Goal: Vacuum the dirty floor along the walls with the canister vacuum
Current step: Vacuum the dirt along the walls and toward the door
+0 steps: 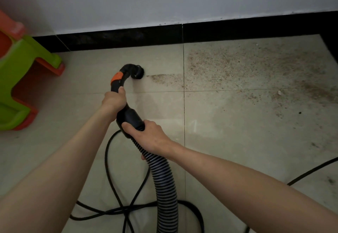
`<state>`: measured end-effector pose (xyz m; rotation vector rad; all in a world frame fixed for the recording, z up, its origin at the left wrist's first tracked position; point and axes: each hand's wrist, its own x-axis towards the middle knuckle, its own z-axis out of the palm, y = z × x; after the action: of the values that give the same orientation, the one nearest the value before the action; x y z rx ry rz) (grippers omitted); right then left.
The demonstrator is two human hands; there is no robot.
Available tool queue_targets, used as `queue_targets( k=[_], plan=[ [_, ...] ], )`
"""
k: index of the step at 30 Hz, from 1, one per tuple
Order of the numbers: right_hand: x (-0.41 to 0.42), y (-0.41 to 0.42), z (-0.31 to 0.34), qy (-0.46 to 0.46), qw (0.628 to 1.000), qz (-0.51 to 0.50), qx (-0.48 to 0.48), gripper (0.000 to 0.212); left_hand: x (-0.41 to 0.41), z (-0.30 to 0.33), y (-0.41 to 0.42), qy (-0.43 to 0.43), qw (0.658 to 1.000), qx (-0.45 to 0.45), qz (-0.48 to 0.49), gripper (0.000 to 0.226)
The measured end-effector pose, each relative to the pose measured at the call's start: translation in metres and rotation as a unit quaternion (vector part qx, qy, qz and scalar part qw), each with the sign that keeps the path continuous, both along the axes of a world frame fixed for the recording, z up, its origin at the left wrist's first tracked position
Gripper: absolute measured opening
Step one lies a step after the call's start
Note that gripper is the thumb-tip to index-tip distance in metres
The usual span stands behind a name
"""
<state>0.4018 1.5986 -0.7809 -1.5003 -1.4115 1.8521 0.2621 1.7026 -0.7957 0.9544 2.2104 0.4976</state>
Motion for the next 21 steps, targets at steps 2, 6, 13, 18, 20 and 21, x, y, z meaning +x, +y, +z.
queue_targets(
  k=[2, 6, 13, 18, 20, 21],
  plan=[
    [-0.001, -0.007, 0.002, 0.002, 1.0, -0.008, 0.001, 0.037, -0.001, -0.002, -0.004, 0.004, 1.0, -0.006, -0.002, 0.059],
    [-0.002, -0.018, 0.005, 0.008, 1.0, -0.023, -0.004, 0.036, 0.002, -0.002, -0.011, 0.01, 1.0, -0.005, -0.003, 0.057],
    [0.014, -0.023, 0.007, -0.012, 0.999, -0.04, 0.006, 0.042, 0.023, 0.0, -0.015, -0.007, 1.0, -0.011, -0.004, 0.057],
    [0.027, -0.027, 0.009, 0.001, 0.998, -0.063, -0.004, 0.042, 0.042, 0.003, -0.014, -0.025, 1.0, -0.008, -0.017, 0.057],
    [0.033, -0.029, 0.01, -0.001, 0.997, -0.074, -0.008, 0.042, 0.05, 0.004, -0.015, -0.028, 0.999, -0.011, -0.026, 0.058],
    [0.036, -0.03, 0.009, 0.0, 0.997, -0.079, -0.01, 0.042, 0.054, 0.004, -0.015, -0.03, 0.999, -0.011, -0.028, 0.058]
  ],
)
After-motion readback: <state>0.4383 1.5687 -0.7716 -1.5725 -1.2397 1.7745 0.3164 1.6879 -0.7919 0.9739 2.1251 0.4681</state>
